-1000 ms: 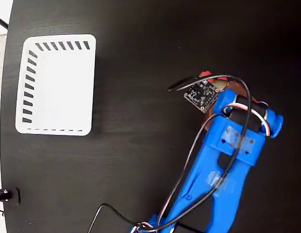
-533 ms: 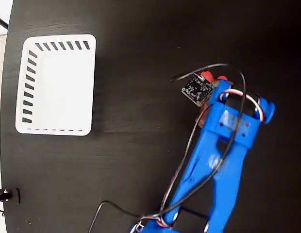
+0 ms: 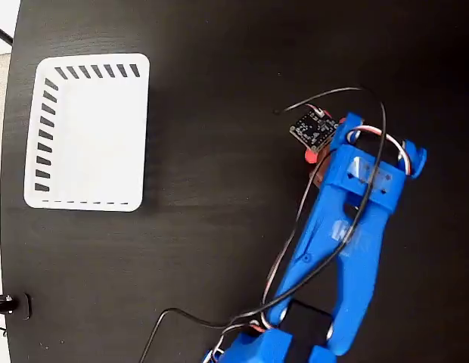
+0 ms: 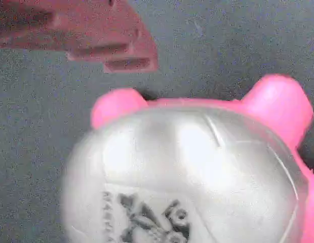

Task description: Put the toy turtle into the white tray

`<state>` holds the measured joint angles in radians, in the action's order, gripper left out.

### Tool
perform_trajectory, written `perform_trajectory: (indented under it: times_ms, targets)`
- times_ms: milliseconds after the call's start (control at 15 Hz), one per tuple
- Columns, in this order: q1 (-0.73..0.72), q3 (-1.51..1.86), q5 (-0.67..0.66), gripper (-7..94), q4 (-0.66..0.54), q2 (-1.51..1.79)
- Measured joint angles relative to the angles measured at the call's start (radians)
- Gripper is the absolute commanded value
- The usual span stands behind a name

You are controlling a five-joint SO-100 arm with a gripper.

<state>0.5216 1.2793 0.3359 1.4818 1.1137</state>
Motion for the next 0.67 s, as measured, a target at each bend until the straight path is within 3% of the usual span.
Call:
perform_trajectory:
  times_ms: [467,600,667]
  targets:
    - [0.015,-0.014,0.0,56,-0.089,-0.097]
    - [0.012,-0.015,0.0,50,-0.107,-0.115]
    - [0.014,-0.015,0.0,41,-0.114,-0.117]
